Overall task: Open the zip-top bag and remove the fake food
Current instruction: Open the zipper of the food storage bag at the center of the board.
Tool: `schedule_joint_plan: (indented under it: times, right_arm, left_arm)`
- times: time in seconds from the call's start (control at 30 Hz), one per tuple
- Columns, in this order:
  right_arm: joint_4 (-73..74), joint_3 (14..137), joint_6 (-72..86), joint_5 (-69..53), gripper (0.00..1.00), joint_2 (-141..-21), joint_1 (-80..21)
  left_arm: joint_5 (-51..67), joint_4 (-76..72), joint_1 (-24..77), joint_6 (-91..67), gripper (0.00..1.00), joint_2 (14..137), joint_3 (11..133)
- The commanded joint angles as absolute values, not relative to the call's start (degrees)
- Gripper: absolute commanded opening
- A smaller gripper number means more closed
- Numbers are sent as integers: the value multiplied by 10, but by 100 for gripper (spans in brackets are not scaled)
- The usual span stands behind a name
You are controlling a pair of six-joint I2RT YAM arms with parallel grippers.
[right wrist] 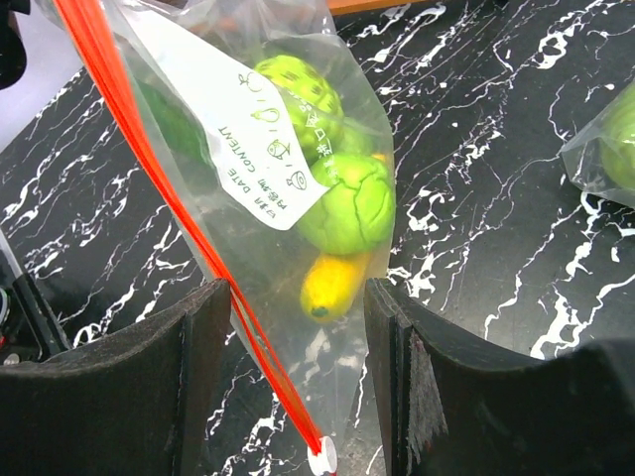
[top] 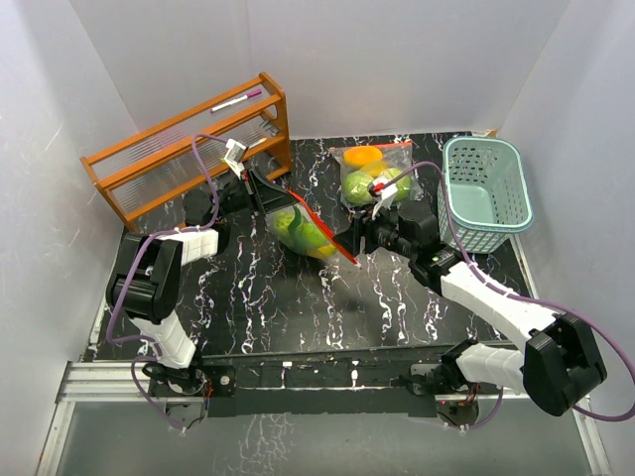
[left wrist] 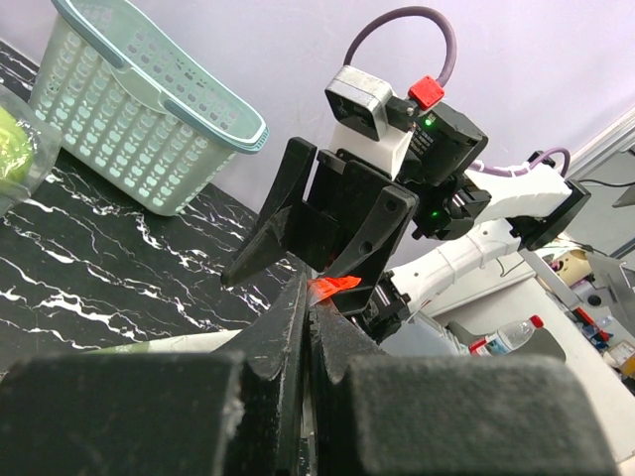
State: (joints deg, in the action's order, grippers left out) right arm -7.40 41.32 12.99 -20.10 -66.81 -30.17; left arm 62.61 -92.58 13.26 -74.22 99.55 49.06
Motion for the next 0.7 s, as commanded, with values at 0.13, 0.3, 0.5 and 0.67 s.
schedule_joint_plan:
  times: [0.13,0.3,0.5,0.67]
  right_arm:
    - [-100,408,122,-184,59,-668,-302]
    - [-101,414,116,-179,58,-692,-302]
    - [-109,431,112,-177,57,-731,-302]
    - [-114,454,113,-182,57,-751,-309]
  left_arm:
    - [628,-1008,133,-721,0,956,490]
    - [627,-1025,133,-736,0,960,494]
    - [629,-1023,133,-736,0,957,492]
    - [628,-1022,133,-734,0,959,492]
